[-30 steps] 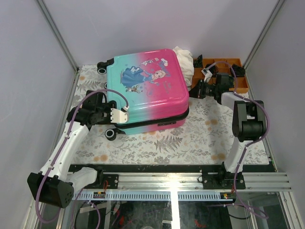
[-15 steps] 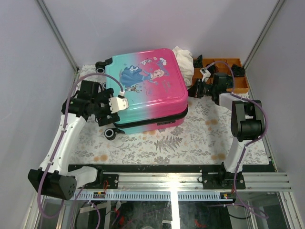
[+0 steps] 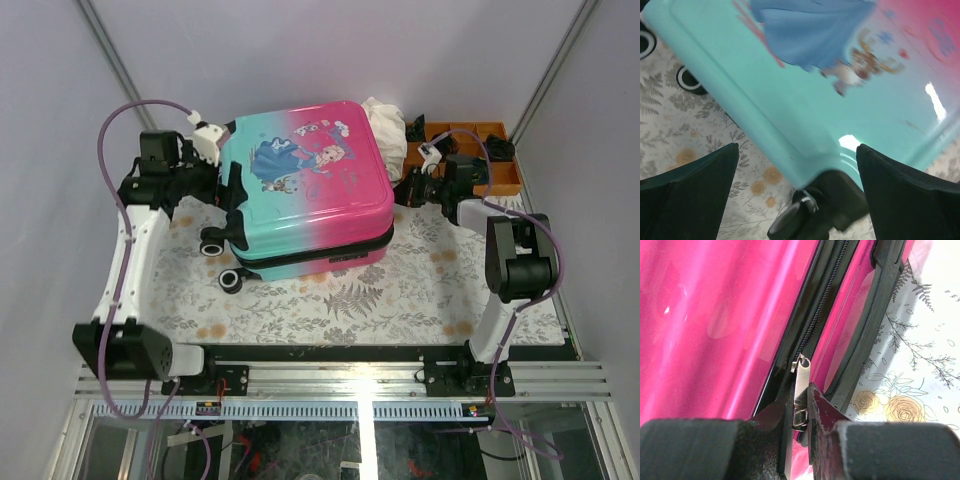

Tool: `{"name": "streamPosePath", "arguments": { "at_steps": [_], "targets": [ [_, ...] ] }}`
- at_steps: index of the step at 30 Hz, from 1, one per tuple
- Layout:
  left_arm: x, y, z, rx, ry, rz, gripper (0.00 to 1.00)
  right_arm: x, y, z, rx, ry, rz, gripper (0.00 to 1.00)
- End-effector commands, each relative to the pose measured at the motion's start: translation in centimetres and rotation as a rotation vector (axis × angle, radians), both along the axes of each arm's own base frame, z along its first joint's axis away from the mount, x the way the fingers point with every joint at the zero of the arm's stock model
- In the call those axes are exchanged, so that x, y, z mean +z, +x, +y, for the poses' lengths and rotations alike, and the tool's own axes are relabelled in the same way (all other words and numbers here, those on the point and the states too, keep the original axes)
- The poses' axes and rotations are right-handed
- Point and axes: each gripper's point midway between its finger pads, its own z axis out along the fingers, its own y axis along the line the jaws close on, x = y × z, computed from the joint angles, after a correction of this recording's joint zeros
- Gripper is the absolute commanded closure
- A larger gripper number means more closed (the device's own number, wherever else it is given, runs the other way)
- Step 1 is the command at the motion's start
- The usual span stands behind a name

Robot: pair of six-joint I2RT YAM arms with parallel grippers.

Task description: Pack the luggage

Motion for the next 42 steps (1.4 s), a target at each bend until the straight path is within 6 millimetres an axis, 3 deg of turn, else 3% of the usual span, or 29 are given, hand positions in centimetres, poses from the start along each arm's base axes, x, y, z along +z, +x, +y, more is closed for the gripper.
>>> {"name": "streamPosePath", "arguments": {
  "at_steps": [1,5,10,14,18,22,24,27,30,33,35,39,42],
  "targets": [
    [1.2,5.2,2.3,0.228,-0.221,0.061,0.00,1.8,-5.0,6.1,0.218,0.047,-0.023,1.00],
    [0.5,7.3,2.8,0.219,-0.317,0.113,0.00,1.6,-6.5,7.2,0.253,0.047,-0.015,1.00],
    [-1.9,9.0,1.7,0.101,-0.332,0.171,0.00,1.3,-8.9,9.2,0.310,0.049,0.004,1.00],
    [-4.8,9.4,-0.2,-0.047,-0.328,0.265,0.08,1.3,-11.9,11.2,0.370,0.056,0.024,1.00],
    [-7.0,7.0,-5.3,-0.279,-0.264,0.330,0.14,1.5,-15.1,12.8,0.421,0.061,0.028,1.00],
    [-8.6,2.4,-10.7,-0.539,-0.163,0.368,0.18,2.0,-17.2,13.2,0.431,0.077,0.037,1.00],
    [-9.0,0.6,-12.2,-0.619,-0.095,0.370,0.19,2.4,-17.9,13.1,0.423,0.086,0.032,1.00],
    [-7.2,0.8,-12.9,-0.591,-0.069,0.308,0.20,2.7,-18.8,12.9,0.397,0.079,0.013,1.00],
    [-1.7,2.5,-12.9,-0.466,-0.058,0.083,0.16,2.8,-19.4,12.6,0.382,0.079,-0.010,1.00],
    [1.3,2.0,-13.3,-0.364,0.021,-0.107,0.08,2.3,-19.3,12.5,0.371,0.075,-0.009,1.00],
    [2.0,0.2,-14.3,-0.354,0.110,-0.200,0.06,2.1,-19.1,12.5,0.362,0.074,-0.009,1.00],
    [0.7,-3.8,-16.6,-0.382,0.228,-0.273,0.02,2.2,-18.9,12.6,0.355,0.074,-0.016,1.00],
    [-0.4,-5.2,-18.1,-0.391,0.280,-0.279,0.02,2.1,-18.6,12.4,0.341,0.059,-0.021,1.00]
  ]
}}
